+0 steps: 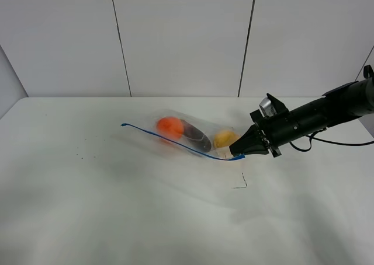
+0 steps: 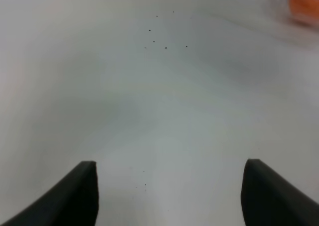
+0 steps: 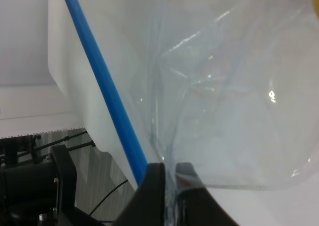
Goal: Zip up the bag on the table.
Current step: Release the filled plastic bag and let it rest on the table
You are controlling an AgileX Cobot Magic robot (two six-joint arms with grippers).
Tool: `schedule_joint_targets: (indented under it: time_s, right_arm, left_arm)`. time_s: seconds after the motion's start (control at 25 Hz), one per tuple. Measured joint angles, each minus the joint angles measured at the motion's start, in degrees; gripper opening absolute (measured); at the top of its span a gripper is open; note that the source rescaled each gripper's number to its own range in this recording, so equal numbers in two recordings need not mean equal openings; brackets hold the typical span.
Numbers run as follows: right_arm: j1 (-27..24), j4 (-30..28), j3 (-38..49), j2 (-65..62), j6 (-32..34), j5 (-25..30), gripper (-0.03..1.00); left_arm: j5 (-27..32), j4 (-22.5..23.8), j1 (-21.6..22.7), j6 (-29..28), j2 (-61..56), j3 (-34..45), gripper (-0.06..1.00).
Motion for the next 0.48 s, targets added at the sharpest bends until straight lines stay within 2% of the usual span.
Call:
schedule_joint_targets:
  time_s: [0.48]
  right_arm:
    - [0.0, 0.1, 0.0, 0.0, 0.0, 0.0, 0.00]
  left_arm:
    - [0.0, 1.1, 0.0, -0.9, 0.0, 0.0, 0.67]
